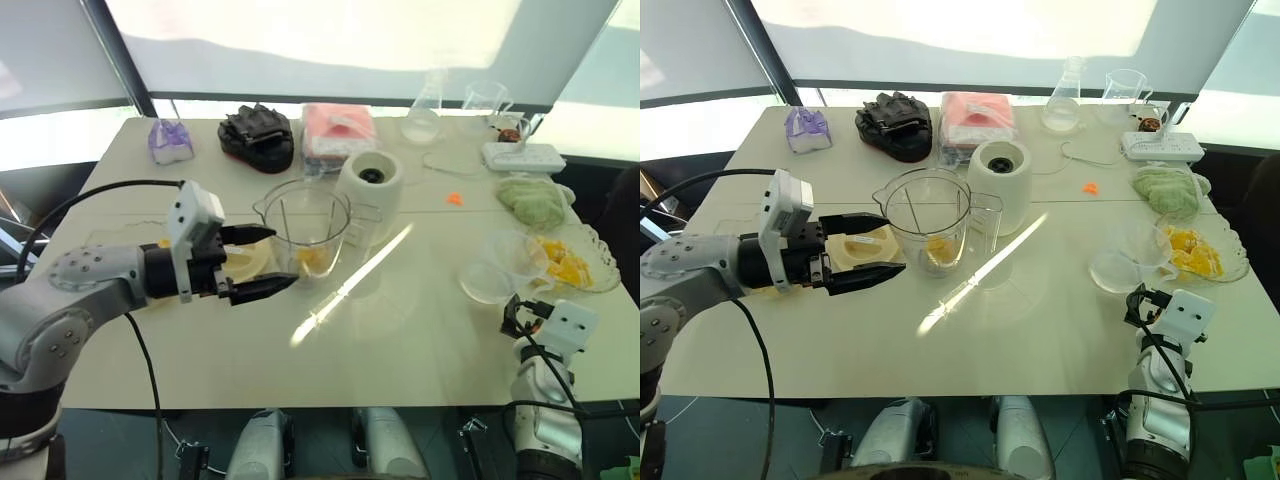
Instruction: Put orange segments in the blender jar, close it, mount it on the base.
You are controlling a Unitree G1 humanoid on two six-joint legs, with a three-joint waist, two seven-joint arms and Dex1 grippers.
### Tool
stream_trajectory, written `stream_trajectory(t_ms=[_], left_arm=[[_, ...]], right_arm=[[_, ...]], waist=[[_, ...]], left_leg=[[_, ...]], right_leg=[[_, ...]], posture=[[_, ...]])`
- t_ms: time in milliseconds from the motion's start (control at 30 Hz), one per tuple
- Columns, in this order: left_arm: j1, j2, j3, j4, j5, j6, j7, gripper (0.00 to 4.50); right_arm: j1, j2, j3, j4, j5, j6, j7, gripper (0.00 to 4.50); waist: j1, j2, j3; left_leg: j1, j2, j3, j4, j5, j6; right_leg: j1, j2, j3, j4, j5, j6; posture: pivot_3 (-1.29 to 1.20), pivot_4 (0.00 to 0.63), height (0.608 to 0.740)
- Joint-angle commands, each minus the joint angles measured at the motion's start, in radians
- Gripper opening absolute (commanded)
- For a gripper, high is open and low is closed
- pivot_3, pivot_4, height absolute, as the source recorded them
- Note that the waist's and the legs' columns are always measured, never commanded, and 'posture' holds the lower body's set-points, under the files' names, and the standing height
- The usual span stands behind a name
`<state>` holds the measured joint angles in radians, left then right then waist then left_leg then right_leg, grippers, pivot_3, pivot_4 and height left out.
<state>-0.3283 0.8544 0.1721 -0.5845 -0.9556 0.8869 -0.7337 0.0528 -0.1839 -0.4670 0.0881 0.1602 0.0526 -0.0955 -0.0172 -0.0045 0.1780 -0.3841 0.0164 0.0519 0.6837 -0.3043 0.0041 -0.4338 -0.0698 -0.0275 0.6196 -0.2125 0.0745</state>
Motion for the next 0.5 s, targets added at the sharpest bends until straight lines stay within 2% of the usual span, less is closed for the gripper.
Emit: stream_trajectory(t_ms=[33, 367, 500], left_arm=[[-0.008, 0.003, 0.012, -0.013, -0.008, -0.007, -0.001, 4.50], [0.003, 0.002, 0.005, 0.001, 0.003, -0.015, -0.019, 4.50], [0.002, 0.002, 0.005, 0.019, 0.013, -0.020, -0.035, 4.50]], right_arm=[[0.015, -0.010, -0.014, -0.046, -0.005, -0.005, -0.017, 4.43], [0.143, 0.026, -0.021, -0.238, 0.094, -0.008, 0.044, 4.43], [0.211, 0.006, -0.027, -0.332, 0.115, 0.028, 0.080, 4.43]], waist=[[0.001, 0.000, 0.000], [0.001, 0.000, 0.000], [0.003, 0.000, 0.000]], left_leg=[[0.000, 0.000, 0.000, 0.000, 0.000, 0.000], [0.000, 0.000, 0.000, 0.000, 0.000, 0.000], [0.000, 0.000, -0.001, 0.000, 0.000, 0.000]], right_leg=[[0.000, 0.000, 0.000, 0.000, 0.000, 0.000], [0.000, 0.000, 0.000, -0.001, 0.000, 0.000], [0.000, 0.000, 0.000, -0.001, 0.000, 0.000]], posture=[[0.00, 0.150, 0.740], [0.00, 0.150, 0.740], [0.00, 0.150, 0.740]])
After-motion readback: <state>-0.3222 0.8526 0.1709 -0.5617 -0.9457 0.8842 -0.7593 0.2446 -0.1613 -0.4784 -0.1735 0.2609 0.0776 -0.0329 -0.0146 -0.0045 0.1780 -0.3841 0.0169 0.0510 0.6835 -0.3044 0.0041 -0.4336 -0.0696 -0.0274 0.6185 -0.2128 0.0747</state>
